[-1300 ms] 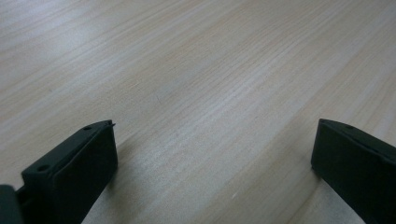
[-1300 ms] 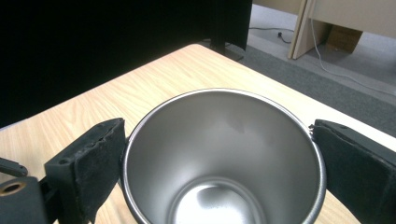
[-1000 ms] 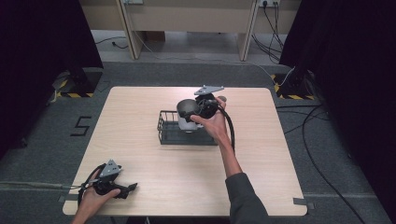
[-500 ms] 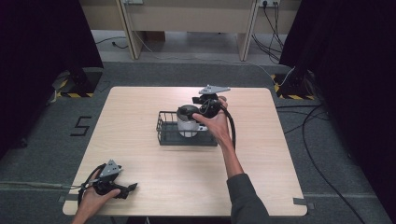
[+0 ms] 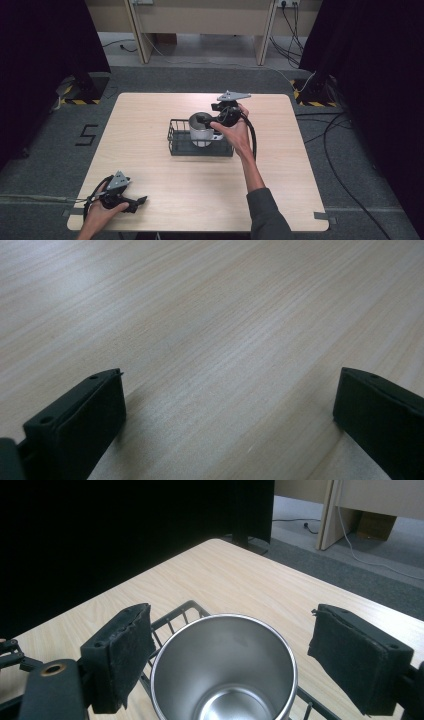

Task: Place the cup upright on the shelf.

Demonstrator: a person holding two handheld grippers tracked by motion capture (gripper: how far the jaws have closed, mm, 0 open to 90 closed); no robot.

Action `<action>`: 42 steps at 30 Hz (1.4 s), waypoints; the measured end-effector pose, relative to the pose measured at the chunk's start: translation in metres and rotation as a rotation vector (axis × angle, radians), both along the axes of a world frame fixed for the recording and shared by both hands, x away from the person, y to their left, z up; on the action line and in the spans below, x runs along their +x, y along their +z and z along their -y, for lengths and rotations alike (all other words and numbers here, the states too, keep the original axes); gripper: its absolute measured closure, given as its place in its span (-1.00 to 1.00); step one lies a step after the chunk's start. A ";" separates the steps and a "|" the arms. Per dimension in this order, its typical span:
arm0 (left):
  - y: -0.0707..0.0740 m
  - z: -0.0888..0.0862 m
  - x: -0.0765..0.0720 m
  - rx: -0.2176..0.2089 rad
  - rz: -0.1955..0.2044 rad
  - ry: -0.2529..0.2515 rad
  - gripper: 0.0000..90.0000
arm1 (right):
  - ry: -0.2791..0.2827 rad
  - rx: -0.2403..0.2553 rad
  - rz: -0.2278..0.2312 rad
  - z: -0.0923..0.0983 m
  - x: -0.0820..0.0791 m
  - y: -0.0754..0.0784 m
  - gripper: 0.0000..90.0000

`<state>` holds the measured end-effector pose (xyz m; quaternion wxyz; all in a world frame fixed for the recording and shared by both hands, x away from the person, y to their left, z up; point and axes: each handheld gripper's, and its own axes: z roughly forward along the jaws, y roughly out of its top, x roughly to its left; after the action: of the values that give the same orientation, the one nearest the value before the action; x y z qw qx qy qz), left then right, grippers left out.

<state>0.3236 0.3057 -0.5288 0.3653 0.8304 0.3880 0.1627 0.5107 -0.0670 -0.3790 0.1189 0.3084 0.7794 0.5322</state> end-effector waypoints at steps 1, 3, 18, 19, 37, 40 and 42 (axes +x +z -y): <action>0.000 0.000 0.000 0.000 0.000 0.000 -1.00 | 0.000 -0.001 0.001 0.000 0.000 0.000 -0.62; 0.000 0.000 0.000 0.000 0.000 0.000 -1.00 | 0.001 -0.003 0.000 0.000 -0.001 0.001 -0.62; 0.000 0.000 0.000 0.002 0.000 -0.001 -1.00 | 0.000 0.014 0.024 0.001 -0.013 0.008 -0.66; 0.000 0.000 0.000 0.002 0.000 -0.001 -1.00 | -0.001 0.015 0.026 0.002 -0.015 0.009 -0.66; 0.000 0.000 0.000 0.002 0.000 -0.001 -1.00 | 0.015 0.031 0.060 0.023 -0.057 0.016 -0.66; 0.000 0.000 0.000 0.002 0.000 -0.001 -1.00 | 0.015 0.037 0.062 0.030 -0.065 0.014 -0.66; 0.000 0.000 0.000 0.002 -0.001 -0.001 -1.00 | 0.010 0.031 0.060 0.034 -0.070 0.012 -0.66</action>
<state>0.3237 0.3058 -0.5287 0.3645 0.8310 0.3876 0.1625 0.4412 -0.1007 -0.3673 0.1347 0.2904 0.7686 0.5539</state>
